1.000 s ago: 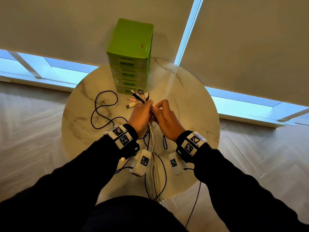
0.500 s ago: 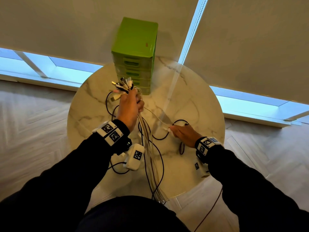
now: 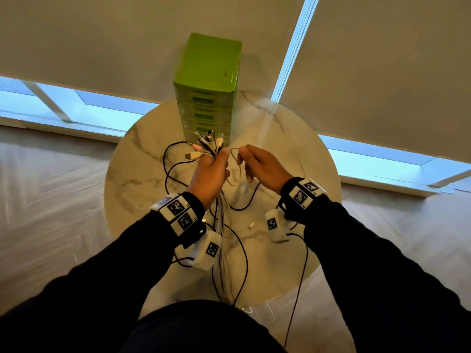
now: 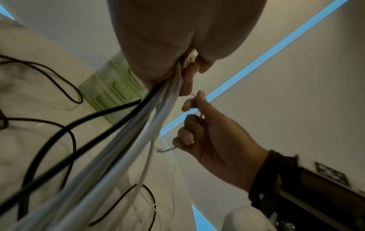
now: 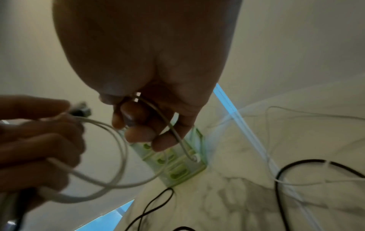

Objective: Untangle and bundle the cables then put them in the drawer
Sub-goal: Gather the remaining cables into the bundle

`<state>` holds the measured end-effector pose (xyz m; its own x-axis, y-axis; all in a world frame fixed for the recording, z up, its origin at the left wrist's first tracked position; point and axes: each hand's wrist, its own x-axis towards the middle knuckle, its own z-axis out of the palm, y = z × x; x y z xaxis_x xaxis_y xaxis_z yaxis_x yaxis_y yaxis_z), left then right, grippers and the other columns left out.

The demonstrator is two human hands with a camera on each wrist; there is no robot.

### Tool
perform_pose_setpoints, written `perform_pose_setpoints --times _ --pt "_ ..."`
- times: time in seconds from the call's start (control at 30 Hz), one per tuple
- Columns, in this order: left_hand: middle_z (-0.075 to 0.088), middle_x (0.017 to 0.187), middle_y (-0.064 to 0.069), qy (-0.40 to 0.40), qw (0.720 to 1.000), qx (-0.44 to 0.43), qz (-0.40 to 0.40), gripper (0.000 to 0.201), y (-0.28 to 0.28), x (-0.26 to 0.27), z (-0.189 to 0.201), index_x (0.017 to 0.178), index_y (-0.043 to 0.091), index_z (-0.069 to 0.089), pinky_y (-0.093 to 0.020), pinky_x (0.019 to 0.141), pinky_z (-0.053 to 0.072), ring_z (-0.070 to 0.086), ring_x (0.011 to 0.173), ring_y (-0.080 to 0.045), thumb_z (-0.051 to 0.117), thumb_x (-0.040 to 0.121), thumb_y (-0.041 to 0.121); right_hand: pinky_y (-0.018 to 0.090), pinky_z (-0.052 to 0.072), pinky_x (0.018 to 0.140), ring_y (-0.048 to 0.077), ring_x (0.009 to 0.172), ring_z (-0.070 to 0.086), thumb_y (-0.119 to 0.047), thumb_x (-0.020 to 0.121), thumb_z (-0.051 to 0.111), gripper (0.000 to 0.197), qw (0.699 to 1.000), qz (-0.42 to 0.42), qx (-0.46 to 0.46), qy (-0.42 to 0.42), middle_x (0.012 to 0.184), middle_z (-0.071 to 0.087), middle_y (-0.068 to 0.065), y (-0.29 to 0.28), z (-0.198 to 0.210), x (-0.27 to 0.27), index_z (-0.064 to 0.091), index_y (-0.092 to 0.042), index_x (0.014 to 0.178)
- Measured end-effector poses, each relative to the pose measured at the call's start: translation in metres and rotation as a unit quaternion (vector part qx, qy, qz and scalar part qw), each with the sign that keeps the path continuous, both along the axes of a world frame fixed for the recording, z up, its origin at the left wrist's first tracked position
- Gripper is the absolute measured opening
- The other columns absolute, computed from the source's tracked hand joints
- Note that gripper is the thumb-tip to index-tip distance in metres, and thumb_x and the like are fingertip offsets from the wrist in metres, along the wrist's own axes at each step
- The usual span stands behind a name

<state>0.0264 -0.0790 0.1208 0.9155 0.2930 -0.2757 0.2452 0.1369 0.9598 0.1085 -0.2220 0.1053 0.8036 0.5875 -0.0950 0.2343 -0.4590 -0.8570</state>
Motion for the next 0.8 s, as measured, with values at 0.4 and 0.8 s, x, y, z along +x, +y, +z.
perform_pose_setpoints --times 0.4,0.8 --pt "0.038 0.053 0.003 -0.005 0.996 0.023 -0.085 0.036 -0.051 0.004 -0.003 0.07 0.018 0.056 -0.028 0.049 0.029 0.032 0.046 -0.013 0.054 0.102 0.036 0.03 0.048 0.068 0.014 0.058 0.057 -0.026 0.107 0.037 0.019 0.991 0.042 -0.122 0.044 0.067 0.063 0.004 -0.063 0.039 -0.04 0.05 -0.012 0.105" --pt "0.044 0.064 0.003 0.019 0.962 -0.107 -0.249 0.033 -0.131 -0.009 0.014 0.069 0.019 0.045 -0.022 0.046 0.023 0.039 0.051 -0.009 0.036 0.1 0.013 0.037 0.056 0.082 0.028 0.093 0.069 -0.016 0.097 0.043 0.013 0.883 -0.167 -0.387 0.204 0.105 0.07 0.012 -0.237 -0.044 -0.124 0.054 -0.02 0.103"
